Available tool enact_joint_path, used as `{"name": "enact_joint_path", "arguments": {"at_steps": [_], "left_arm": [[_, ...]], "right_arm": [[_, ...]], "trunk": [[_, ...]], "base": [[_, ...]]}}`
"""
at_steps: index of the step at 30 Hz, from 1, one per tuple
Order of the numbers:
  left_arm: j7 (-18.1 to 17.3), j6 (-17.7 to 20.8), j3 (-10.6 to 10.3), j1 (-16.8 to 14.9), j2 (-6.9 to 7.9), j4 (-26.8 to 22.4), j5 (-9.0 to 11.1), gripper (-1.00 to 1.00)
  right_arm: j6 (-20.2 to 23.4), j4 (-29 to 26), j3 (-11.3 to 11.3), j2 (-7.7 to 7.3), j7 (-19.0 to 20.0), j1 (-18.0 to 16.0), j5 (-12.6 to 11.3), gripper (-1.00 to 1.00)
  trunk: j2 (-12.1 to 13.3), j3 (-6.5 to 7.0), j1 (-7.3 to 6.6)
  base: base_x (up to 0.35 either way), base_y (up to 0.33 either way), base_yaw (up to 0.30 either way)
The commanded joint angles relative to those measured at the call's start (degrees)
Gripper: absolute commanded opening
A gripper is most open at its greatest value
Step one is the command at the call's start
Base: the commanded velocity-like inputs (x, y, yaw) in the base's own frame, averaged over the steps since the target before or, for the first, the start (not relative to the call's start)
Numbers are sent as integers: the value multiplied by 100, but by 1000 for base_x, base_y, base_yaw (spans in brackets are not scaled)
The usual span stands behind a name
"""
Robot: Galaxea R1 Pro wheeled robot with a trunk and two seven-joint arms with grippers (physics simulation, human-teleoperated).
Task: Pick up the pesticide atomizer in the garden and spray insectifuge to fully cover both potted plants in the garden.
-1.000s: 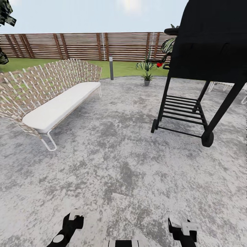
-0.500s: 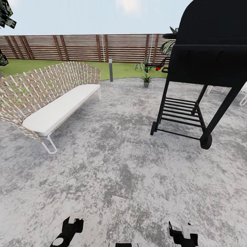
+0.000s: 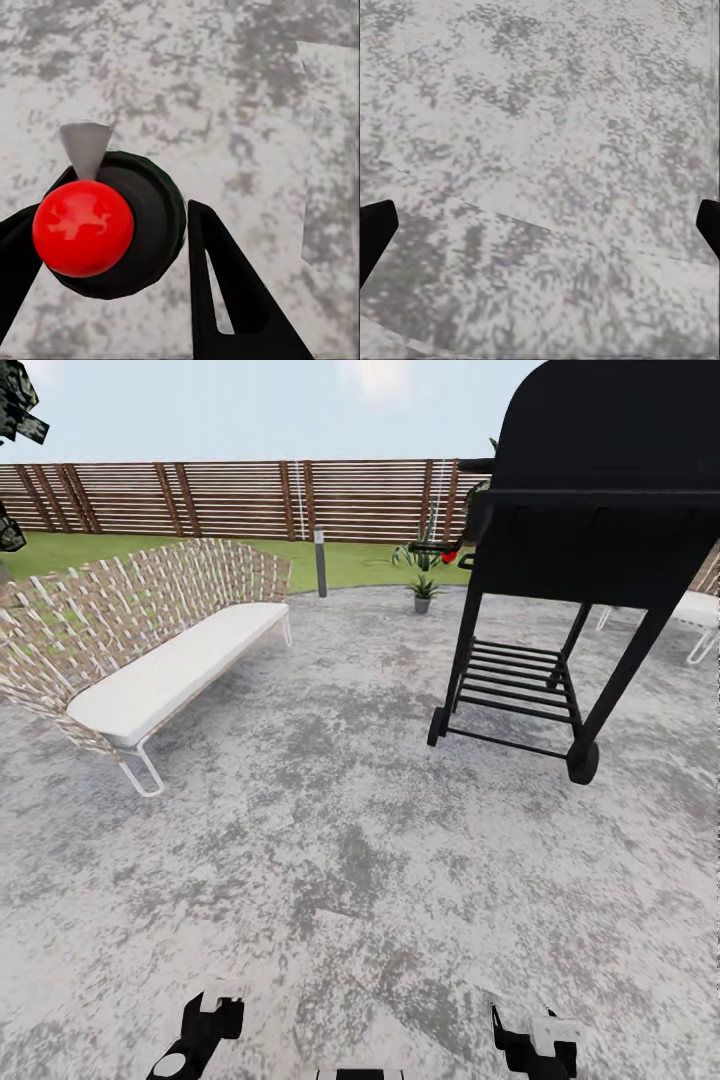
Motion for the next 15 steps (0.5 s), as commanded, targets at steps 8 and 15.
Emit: {"name": "enact_joint_path", "arguments": {"at_steps": [8, 15], "left_arm": [[-2, -18, -4, -3, 1, 4, -12, -100], [-2, -20, -6, -3, 1, 4, -12, -100]], "right_arm": [[-15, 9, 2, 0, -16, -3, 9, 100], [-12, 9, 2, 0, -16, -3, 9, 100]], "trunk": [[-2, 21, -4], [-2, 64, -4]], "base": [[-234, -168, 0], [-235, -169, 81]]}}
